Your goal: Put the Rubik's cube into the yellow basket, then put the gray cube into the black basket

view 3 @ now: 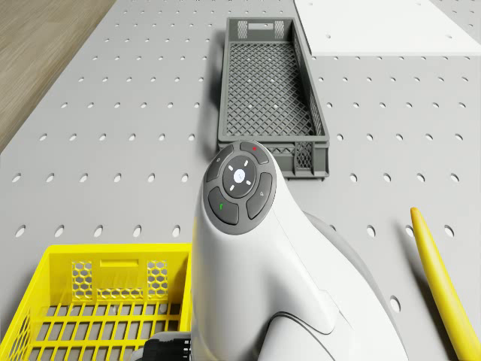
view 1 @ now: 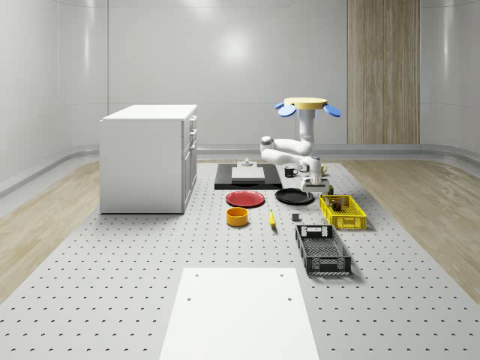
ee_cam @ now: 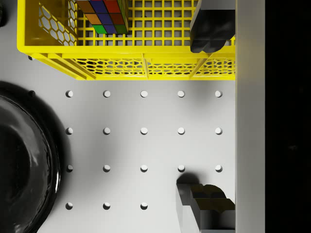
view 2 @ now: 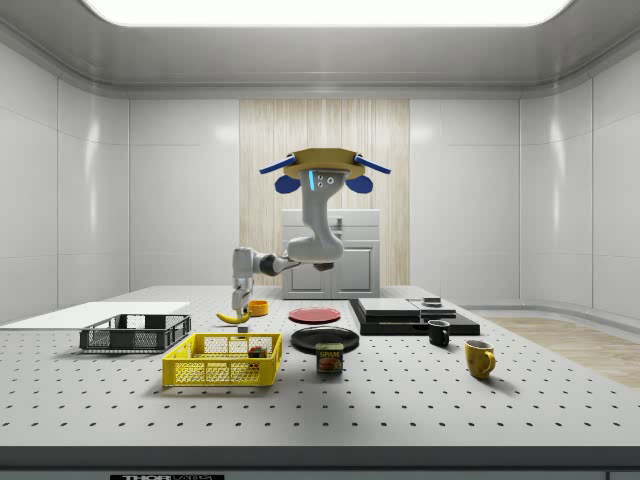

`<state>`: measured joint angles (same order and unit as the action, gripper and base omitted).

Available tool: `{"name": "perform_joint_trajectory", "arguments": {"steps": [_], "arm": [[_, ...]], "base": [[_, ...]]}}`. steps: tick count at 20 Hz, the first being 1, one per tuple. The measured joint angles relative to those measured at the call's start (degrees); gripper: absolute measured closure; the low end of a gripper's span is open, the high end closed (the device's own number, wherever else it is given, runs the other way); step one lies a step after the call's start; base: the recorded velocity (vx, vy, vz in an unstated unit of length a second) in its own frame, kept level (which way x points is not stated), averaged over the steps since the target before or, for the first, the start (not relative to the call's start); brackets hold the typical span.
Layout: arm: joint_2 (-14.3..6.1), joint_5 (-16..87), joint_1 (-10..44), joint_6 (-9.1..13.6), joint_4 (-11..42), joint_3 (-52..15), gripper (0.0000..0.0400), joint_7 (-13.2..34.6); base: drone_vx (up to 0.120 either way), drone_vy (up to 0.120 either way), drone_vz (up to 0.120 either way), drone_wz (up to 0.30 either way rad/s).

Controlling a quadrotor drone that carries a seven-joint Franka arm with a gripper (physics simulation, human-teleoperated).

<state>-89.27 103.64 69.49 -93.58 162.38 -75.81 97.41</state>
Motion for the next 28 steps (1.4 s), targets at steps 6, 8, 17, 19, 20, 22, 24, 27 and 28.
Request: {"name": "perform_joint_trajectory", "arguments": {"steps": [6,8,17,19,20,22,24,27,28], "arm": [[-0.03,-0.01,0.01,-0.03,0.0,0.0,0.0,0.01],[-0.04,-0.02,0.01,-0.04,0.0,0.0,0.0,0.01],[-0.08,-0.03,0.02,-0.07,0.0,-0.01,0.0,0.01],[-0.08,-0.03,0.02,-0.08,0.0,-0.01,0.0,0.01],[-0.09,-0.04,0.02,-0.08,0.0,-0.01,0.0,0.02],[-0.09,-0.04,0.03,-0.09,0.0,-0.01,0.0,0.02],[-0.1,-0.04,0.03,-0.09,0.0,-0.01,0.0,0.02],[-0.11,-0.04,0.03,-0.1,0.0,-0.01,0.0,0.02],[-0.11,-0.05,0.03,-0.1,-0.01,-0.01,0.0,0.02]], "base": [[0.06,-0.12,0.0,0.0],[0.0,-0.12,0.0,0.0],[0.0,-0.12,-0.076,0.0],[0.0,-0.12,-0.12,0.0],[0.0,-0.12,-0.12,0.0],[0.0,-0.12,-0.12,0.0],[0.0,-0.12,-0.08,0.0],[0.0,-0.067,0.0,0.0],[0.0,0.0,0.0,0.0]]}}
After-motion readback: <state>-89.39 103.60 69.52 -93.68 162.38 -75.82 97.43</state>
